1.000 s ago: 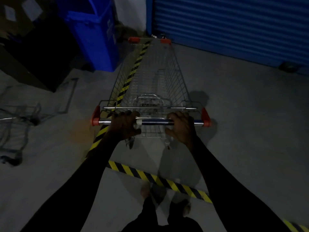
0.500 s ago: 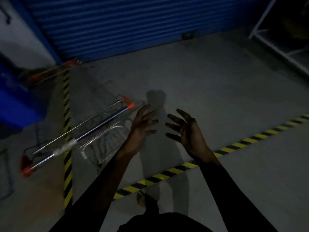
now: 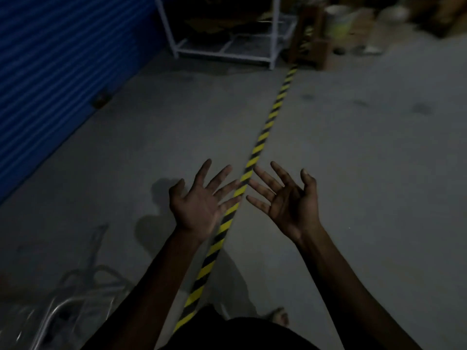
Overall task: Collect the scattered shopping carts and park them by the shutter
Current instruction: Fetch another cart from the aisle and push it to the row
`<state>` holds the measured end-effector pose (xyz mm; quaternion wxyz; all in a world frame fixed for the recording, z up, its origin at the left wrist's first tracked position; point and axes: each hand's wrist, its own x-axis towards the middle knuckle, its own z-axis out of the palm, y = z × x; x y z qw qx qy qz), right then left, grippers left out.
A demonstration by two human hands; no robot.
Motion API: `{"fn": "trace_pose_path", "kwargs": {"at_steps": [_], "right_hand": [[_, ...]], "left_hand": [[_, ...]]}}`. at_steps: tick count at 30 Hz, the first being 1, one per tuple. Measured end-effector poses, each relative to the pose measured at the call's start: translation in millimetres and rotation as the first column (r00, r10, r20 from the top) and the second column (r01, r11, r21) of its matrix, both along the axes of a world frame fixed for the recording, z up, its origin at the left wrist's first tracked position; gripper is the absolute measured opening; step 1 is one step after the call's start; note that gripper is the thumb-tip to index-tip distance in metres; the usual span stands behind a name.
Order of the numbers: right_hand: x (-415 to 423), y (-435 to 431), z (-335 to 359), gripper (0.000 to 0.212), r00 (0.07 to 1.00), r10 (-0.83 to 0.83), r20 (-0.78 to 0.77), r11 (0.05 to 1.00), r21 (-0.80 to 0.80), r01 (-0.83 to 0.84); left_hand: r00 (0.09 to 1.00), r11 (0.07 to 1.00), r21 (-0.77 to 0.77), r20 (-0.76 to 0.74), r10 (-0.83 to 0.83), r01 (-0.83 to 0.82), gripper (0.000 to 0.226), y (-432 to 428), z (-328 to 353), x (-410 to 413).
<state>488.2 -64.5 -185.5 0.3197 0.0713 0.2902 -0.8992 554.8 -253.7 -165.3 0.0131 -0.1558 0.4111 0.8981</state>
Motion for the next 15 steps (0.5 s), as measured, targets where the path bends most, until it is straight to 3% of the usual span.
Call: {"fn": "trace_pose_path", "kwargs": {"at_steps": [6, 15], "right_hand": [[-18, 154, -5, 0.066, 0.923, -0.383, 0.019, 0.924, 0.016, 0.383], [-29, 348, -2, 0.064, 0.640, -0.767, -0.046, 0.630, 0.133, 0.765]], "left_hand": [[0.925, 0.925, -0.036, 0.016, -0.379, 0.379, 0.077, 146, -3, -99], [0.581, 0.582, -0.066, -0.030, -0.813, 0.811, 0.075, 380, -13, -210]]}}
